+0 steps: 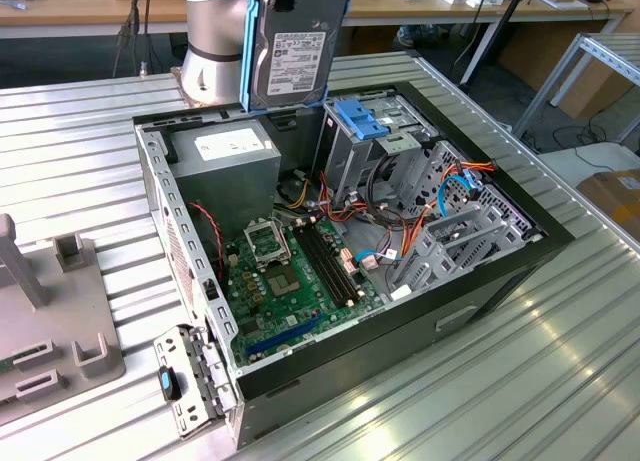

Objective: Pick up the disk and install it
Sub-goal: 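Pick up the disk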

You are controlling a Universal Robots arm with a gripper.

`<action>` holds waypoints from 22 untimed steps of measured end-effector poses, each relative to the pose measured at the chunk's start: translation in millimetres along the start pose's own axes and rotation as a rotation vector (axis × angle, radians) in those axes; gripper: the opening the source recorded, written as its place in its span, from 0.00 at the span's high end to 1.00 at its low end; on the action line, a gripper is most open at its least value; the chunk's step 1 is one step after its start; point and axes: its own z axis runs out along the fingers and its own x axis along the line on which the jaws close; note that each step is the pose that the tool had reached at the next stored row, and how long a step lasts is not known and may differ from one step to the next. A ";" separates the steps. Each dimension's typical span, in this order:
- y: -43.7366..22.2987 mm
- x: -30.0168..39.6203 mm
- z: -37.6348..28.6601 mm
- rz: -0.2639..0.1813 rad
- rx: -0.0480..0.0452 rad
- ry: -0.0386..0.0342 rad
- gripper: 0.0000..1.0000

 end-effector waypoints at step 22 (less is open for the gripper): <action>-11.2 -0.1 0.0 0.000 0.0000 0.0000 0.63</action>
